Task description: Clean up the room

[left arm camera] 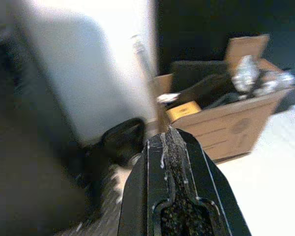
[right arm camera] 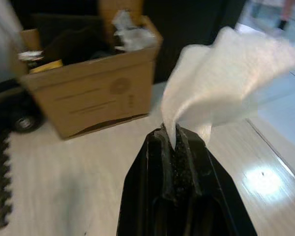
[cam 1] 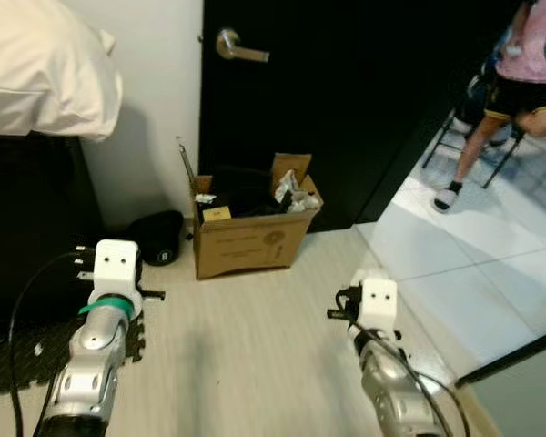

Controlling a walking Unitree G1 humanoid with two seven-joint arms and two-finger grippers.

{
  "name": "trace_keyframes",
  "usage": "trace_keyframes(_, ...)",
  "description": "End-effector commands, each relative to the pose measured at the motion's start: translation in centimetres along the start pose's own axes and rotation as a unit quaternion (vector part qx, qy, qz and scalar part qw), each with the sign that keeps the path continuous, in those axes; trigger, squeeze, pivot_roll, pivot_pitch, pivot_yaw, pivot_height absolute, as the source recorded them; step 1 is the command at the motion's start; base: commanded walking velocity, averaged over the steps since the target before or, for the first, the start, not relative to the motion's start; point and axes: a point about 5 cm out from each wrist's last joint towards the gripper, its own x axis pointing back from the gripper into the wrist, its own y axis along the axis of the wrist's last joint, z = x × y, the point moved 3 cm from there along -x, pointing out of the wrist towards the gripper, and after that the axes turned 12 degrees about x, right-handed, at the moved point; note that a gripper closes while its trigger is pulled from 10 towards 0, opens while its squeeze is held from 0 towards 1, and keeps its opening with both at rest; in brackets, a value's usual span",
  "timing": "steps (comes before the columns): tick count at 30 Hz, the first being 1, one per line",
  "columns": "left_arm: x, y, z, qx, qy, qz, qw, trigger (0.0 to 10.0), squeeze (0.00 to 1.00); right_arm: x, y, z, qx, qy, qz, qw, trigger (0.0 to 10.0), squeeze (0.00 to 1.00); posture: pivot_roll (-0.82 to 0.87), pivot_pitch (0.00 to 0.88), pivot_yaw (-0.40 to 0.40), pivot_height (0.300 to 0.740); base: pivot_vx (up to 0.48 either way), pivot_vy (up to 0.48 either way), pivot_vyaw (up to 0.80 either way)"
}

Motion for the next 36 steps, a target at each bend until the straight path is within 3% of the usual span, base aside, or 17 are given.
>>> trace_keyframes(1,0.03,-0.16,-1.36,0.005,-0.02,0.001,1.0,10.0,0.0,0.24,-0.87,-1.15,0.004,-0.014,0.012,1.0,10.0,0.0,0.12,0.0,-0.024,0.74,0.334,0.0,-0.8)
trace_keyframes(7,0.12,-0.25,-1.26,0.005,-0.019,0.001,1.0,10.0,0.0,0.25,-0.9,-1.17,0.007,-0.012,0.012,1.0,10.0,0.0,0.12,0.0,-0.029,0.74,0.337,0.0,-0.8)
trace_keyframes(36,0.46,-0.34,-0.72,0.007,-0.009,-0.001,1.0,10.0,0.0,-0.24,-0.44,-1.04,0.016,0.002,0.014,1.0,10.0,0.0,0.12,0.027,-0.056,0.74,0.334,0.0,0.0)
